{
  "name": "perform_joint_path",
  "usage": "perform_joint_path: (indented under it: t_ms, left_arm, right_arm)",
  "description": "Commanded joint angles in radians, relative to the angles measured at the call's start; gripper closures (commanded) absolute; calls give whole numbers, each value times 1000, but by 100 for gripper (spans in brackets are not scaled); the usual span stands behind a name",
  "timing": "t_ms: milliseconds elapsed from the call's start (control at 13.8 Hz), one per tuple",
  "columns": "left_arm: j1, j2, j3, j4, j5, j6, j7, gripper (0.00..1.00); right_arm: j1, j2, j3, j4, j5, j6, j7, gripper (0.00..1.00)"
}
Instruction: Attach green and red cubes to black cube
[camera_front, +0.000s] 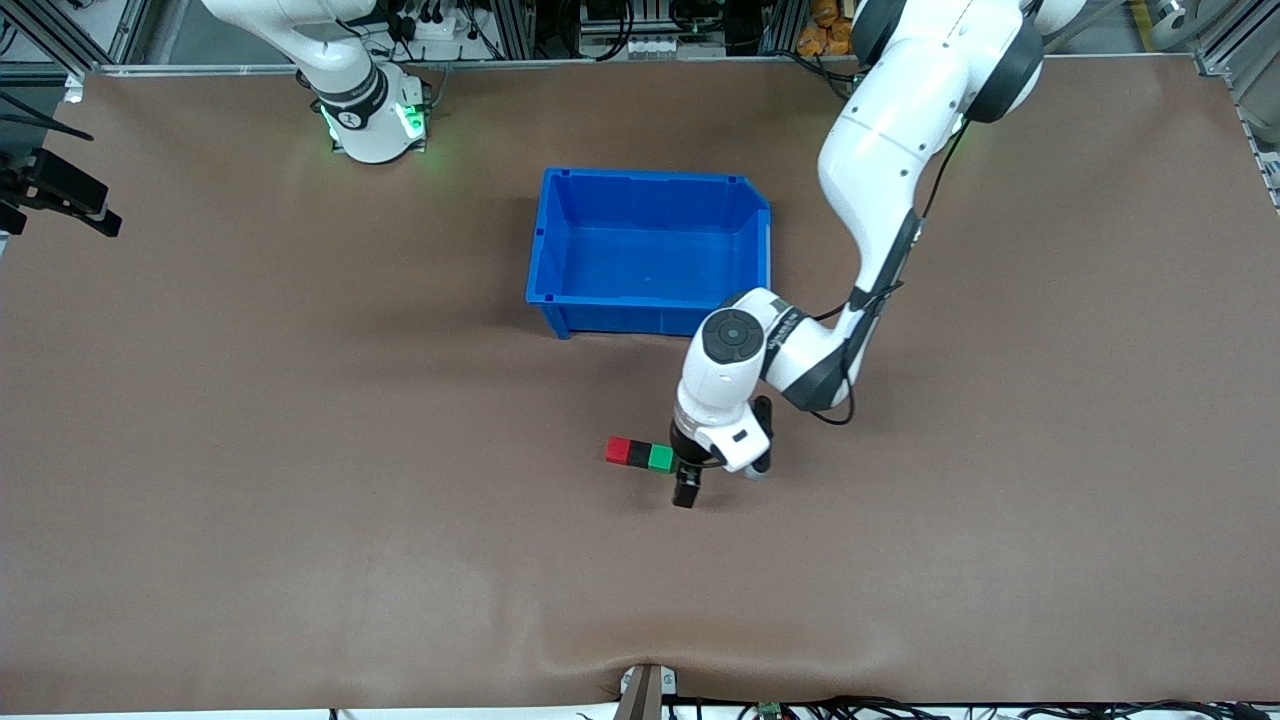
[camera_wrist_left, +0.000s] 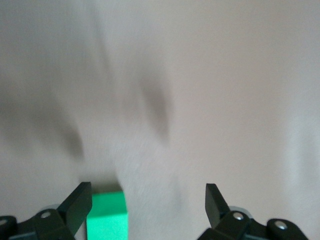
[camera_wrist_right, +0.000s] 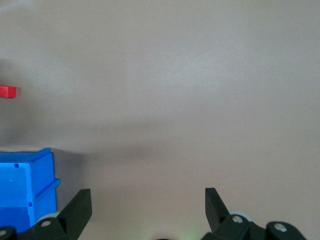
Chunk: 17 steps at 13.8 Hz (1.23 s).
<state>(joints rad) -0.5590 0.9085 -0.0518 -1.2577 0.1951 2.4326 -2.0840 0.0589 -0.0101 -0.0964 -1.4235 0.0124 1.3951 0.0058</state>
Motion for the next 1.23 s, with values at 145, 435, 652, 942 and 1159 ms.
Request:
perform_joint_path:
  t_ms: [145, 435, 652, 942, 1159]
  left_arm:
    - [75, -151, -2, -45, 12, -199, 290, 0]
    - [197, -299, -51, -112, 6, -342, 516, 0]
    - [315, -436, -111, -245, 6, -342, 689, 0]
    - [474, -568, -186, -379, 0, -351, 944, 0]
    - [550, -618, -203, -387, -35, -415, 1146, 0]
  right_arm:
    - [-7, -1, 4, 5, -11, -18, -7, 0]
    - [-13, -1, 4, 5, -9, -22, -7, 0]
    - [-13, -1, 4, 5, -6, -22, -7, 0]
    - [-14, -1, 3, 6, -14, -21, -13, 0]
    - [-13, -2, 3, 5, -20, -21, -15, 0]
